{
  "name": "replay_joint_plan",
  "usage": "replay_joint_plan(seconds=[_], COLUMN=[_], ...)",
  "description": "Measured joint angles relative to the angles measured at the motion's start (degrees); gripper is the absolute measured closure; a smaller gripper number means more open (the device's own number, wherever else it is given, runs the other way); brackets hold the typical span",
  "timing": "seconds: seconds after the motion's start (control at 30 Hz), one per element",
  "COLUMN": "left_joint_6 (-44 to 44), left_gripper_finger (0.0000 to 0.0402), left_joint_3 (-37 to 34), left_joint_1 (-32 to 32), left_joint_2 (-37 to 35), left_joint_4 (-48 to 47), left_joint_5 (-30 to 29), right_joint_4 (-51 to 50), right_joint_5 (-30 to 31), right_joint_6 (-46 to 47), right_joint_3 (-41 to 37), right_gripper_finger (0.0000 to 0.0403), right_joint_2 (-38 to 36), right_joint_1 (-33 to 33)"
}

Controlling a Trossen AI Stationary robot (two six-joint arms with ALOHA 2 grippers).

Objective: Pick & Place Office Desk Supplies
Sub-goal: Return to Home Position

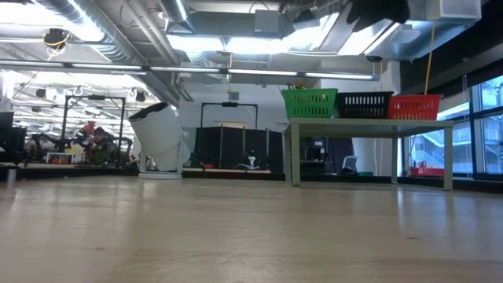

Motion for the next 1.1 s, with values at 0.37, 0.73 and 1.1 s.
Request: replay_joint_plan(seconds=[0.37, 0.73, 1.1], left_joint_6=[3.07, -4.53, 2.3], left_gripper_finger=[0.0342, 0.0343, 0.0343], left_joint_3=[-0.11, -0.07, -5.02], left_joint_1=[-6.39, -26.23, -27.71], left_joint_2=[-8.51, -13.35, -11.15], left_joint_4=[7.23, 7.97, 24.13], left_joint_5=[-6.12, -23.83, -22.08], right_joint_4=[-1.55, 20.47, 45.85], right_joint_5=[-4.11, 6.49, 3.08], right_joint_6=[-5.43, -1.73, -7.81], right_joint_3=[-0.09, -23.84, -43.81], right_gripper_finger=[0.0253, 0.0253, 0.0253], right_joint_2=[-3.2, -15.59, -28.38], right_joint_1=[11.78, 28.93, 36.46])
